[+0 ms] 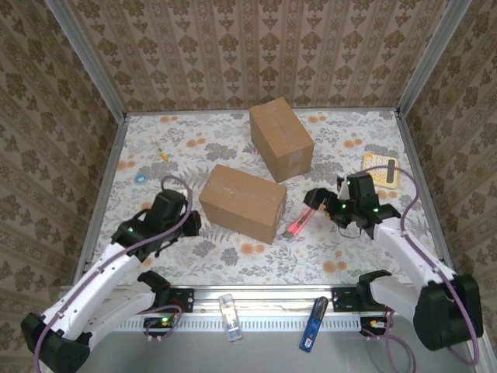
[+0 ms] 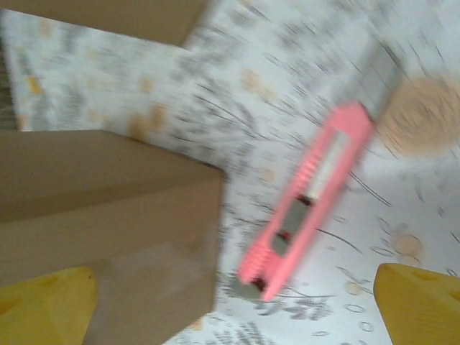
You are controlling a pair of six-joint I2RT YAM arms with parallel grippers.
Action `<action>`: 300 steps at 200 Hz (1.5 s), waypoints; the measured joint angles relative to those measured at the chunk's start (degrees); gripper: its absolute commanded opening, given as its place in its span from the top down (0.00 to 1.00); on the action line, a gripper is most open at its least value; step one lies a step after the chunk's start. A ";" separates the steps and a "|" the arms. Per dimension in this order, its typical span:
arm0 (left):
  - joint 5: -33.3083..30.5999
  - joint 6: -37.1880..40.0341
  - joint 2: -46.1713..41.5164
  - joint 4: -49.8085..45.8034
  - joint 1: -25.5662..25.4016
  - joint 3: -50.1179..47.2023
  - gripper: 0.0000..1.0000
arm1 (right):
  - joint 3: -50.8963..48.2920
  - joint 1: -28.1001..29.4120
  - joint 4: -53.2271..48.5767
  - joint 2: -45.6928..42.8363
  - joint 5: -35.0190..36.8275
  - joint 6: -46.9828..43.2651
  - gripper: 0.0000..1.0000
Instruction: Unpack the express box
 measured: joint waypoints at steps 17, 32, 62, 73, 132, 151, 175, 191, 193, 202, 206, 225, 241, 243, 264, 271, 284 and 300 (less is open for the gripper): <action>1.88 -2.73 -0.94 1.92 -1.14 -5.09 1.00 | 6.95 0.00 -2.86 -1.14 -0.55 -3.67 0.00; 2.78 -5.01 -0.28 4.92 -1.40 -8.26 1.00 | 12.33 0.42 -4.17 0.35 -1.70 -6.38 0.00; 2.49 -7.85 4.11 12.07 -1.16 -9.77 1.00 | 20.26 3.41 -4.37 8.28 -3.67 -9.81 0.00; 2.34 -8.61 6.38 15.30 -0.35 -9.77 1.00 | 22.36 5.03 -4.11 12.07 -4.07 -10.62 0.00; 2.86 -9.92 16.76 26.67 6.95 -9.62 1.00 | 30.16 12.92 0.50 28.83 -5.40 -12.46 0.00; 3.61 -9.68 19.04 28.30 8.74 -8.98 1.00 | 30.01 14.86 2.56 30.14 -6.40 -11.23 0.00; 5.07 -9.05 22.01 30.62 11.32 -7.08 1.00 | 27.28 17.31 8.31 29.88 -7.72 -7.85 0.00; 5.84 -8.61 24.00 32.37 12.68 -5.49 1.00 | 24.20 19.23 11.26 29.27 -7.85 -5.35 0.00; 5.99 -8.59 24.30 32.63 12.79 -5.29 1.00 | 23.80 19.52 11.58 29.16 -7.82 -5.03 0.00; 6.25 -8.28 25.59 33.33 13.18 -4.39 1.00 | 22.38 20.59 12.61 28.63 -7.58 -3.76 0.00; 6.43 -8.15 26.10 33.64 13.38 -4.02 1.00 | 21.77 21.05 13.11 28.35 -7.58 -3.28 0.00; 7.06 -7.72 28.57 34.77 13.88 -2.27 1.00 | 19.82 23.30 14.60 26.84 -6.60 -0.94 0.00; 7.82 -7.26 29.86 35.76 14.10 -1.29 1.00 | 18.95 24.72 15.21 25.73 -5.75 0.48 0.00; 7.87 -7.19 29.92 35.78 14.14 -1.22 0.99 | 18.88 24.83 15.23 25.64 -5.62 0.63 0.00; 8.15 -6.43 29.83 35.71 14.36 -0.87 0.83 | 17.99 25.59 15.76 24.46 -4.37 2.01 0.00; 8.11 -6.27 29.55 35.28 14.49 -0.87 0.75 | 17.79 25.62 15.87 24.20 -4.07 2.38 0.00; 7.87 -5.92 28.15 33.31 14.97 -0.87 0.60 | 17.38 25.64 16.22 23.69 -3.26 2.69 0.00; 7.26 -5.09 24.59 29.53 15.61 -0.87 0.44 | 17.22 25.64 16.28 23.39 -2.56 2.84 0.00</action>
